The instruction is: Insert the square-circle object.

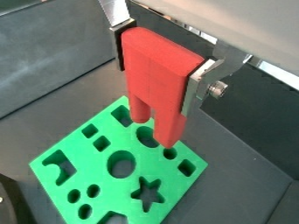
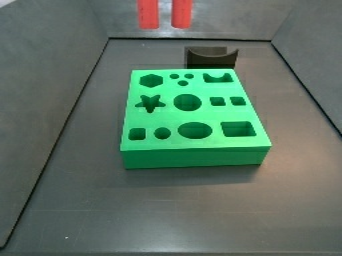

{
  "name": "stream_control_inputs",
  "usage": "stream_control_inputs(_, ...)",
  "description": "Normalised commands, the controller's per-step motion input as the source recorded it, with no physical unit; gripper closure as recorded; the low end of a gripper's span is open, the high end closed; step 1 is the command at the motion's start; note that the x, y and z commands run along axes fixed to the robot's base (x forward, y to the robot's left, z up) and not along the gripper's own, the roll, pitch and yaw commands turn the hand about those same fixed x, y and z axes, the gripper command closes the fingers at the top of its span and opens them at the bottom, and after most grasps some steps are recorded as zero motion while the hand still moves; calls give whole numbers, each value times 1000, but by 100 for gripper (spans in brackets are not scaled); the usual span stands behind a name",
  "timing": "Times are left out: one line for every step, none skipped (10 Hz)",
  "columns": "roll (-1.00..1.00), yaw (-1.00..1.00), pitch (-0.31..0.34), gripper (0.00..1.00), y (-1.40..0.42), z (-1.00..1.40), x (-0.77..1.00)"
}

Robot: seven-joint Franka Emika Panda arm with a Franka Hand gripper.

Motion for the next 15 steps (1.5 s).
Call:
stream_control_inputs(19, 291, 0, 100, -637, -1000, 0)
stream_control_inputs(24, 291, 0, 100, -631, -1000, 0)
stream_control_inputs(26, 294, 0, 100, -614, -1000, 0)
stream_control_inputs(77, 223, -16, 100, -134, -1000, 34)
stream_control_inputs(84, -17, 0, 100, 20, -760, 80)
stream_control_inputs(129, -100, 0, 100, 9, -626, 0)
stream_control_inputs(134, 0, -83, 100, 0, -763, -251)
stream_control_inputs(121, -63, -67, 100, 0, -840, -131)
stream_control_inputs(134, -114, -49, 100, 0, -766, -114)
stream_control_inputs(84, -34, -50, 100, -9, -723, -140)
stream_control_inputs(0, 0, -97, 100, -31, -660, -51)
stream_control_inputs(37, 0, -66, 100, -97, -560, 0)
stream_control_inputs(33, -63, 0, 100, -134, -463, 0)
stream_control_inputs(33, -80, 0, 100, -51, -363, 0)
stream_control_inputs(71, -80, 40, 100, 0, -311, 120)
